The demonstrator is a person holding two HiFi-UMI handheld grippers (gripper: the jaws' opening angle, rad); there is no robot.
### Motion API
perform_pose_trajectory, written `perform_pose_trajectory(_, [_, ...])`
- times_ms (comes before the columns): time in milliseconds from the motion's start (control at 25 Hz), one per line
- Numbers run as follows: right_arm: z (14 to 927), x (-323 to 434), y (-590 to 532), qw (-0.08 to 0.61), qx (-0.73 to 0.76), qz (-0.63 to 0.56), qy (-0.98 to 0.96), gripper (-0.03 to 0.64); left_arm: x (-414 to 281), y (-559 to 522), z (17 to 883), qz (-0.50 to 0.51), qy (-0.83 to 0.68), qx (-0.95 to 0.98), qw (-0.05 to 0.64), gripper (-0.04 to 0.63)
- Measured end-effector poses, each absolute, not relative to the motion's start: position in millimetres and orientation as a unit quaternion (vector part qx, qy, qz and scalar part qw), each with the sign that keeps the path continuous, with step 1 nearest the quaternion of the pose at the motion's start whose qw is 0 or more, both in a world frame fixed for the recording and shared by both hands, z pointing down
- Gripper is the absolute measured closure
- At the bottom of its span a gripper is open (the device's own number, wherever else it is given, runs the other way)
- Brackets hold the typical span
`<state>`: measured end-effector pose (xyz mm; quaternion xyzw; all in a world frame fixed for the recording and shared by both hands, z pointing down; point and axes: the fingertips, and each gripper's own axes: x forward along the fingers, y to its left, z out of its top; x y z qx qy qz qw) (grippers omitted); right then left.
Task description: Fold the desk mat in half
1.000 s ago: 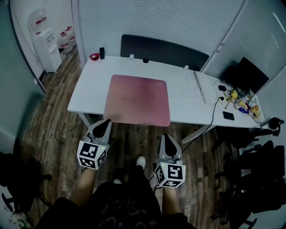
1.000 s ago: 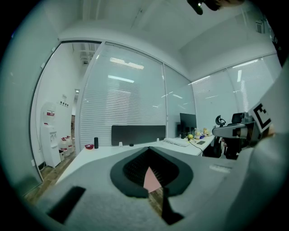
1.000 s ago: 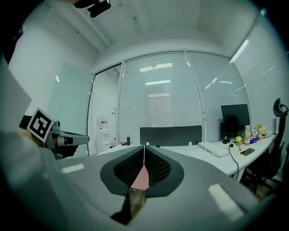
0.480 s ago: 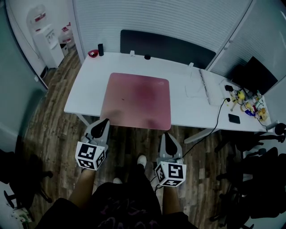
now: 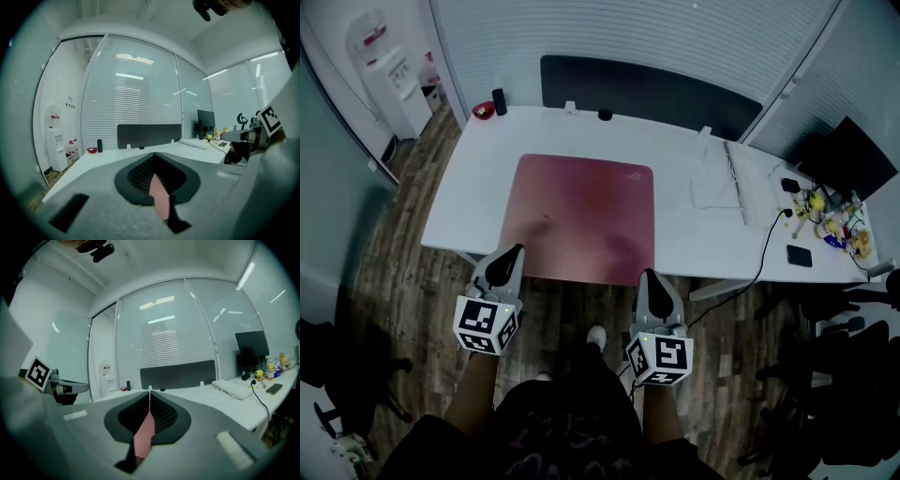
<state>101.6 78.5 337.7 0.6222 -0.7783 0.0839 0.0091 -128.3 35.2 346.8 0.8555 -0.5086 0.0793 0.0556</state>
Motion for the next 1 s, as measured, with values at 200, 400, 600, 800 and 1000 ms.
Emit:
perform_pose_trajectory(200, [343, 118, 45, 0.009, 0.623, 0.086, -0.777, 0.611, -118, 1, 353, 0.08, -0.515, 0.85, 0.071, 0.595])
perform_pose_trajectory(400, [352, 140, 10, 0.018, 0.617, 0.097, -0.781, 0.611, -95, -30, 356, 0.083, -0.522, 0.846, 0.07, 0.595])
perform_pose_trajectory(600, [353, 157, -22, 0.012, 0.615, 0.093, -0.783, 0.611, -85, -53, 360, 0.089, -0.535, 0.837, 0.075, 0.595])
perform_pose_trajectory(800, [353, 166, -49, 0.006, 0.602, 0.101, -0.792, 0.612, -83, -71, 357, 0.091, -0.554, 0.824, 0.075, 0.595])
perform_pose_trajectory(1000, [356, 170, -67, 0.004, 0.589, 0.112, -0.8, 0.611, -78, -80, 355, 0.098, -0.566, 0.816, 0.07, 0.594])
